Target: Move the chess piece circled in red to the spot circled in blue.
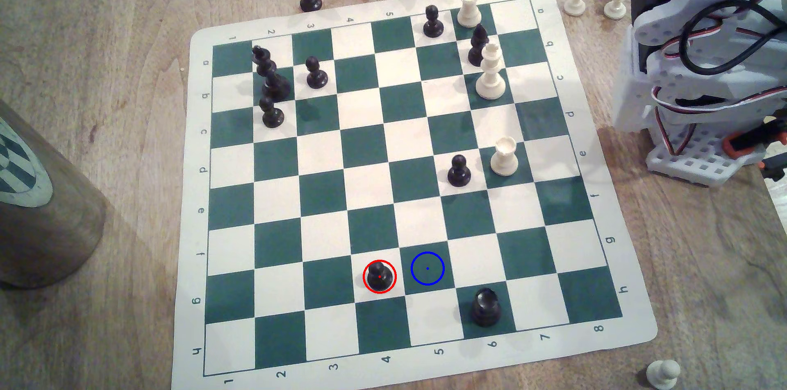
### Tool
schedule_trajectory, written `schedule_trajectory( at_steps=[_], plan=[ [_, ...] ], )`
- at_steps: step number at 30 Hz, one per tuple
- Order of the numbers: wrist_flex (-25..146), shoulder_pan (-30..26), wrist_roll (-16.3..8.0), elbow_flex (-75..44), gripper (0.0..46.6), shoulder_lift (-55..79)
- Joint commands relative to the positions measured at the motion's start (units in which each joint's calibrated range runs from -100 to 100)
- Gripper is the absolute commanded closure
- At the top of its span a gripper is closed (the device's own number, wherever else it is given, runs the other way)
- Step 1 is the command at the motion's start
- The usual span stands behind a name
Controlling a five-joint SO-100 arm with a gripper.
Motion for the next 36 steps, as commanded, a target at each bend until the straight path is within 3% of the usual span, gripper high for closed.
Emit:
schedule_trajectory(
  at_steps=[1,4,8,18,23,25,30,33,36],
  plan=[
    [0.4,-0.8,0.1,0.8,46.4,-0.1],
    [8.6,-1.1,0.1,-1.1,46.4,-0.1],
    [37.1,-6.2,-0.1,-10.5,46.4,-0.1],
    [81.9,-8.4,-0.3,-27.7,46.4,-0.2],
    [92.7,-8.6,-0.3,-32.7,46.4,-0.1],
    [96.8,-13.0,0.0,-34.1,46.4,0.0],
    [115.4,-13.4,0.5,-38.4,46.4,0.0],
    [129.2,-19.1,0.6,-46.8,46.4,5.7],
    [133.4,-22.7,1.2,-46.6,46.4,9.5]
  ],
)
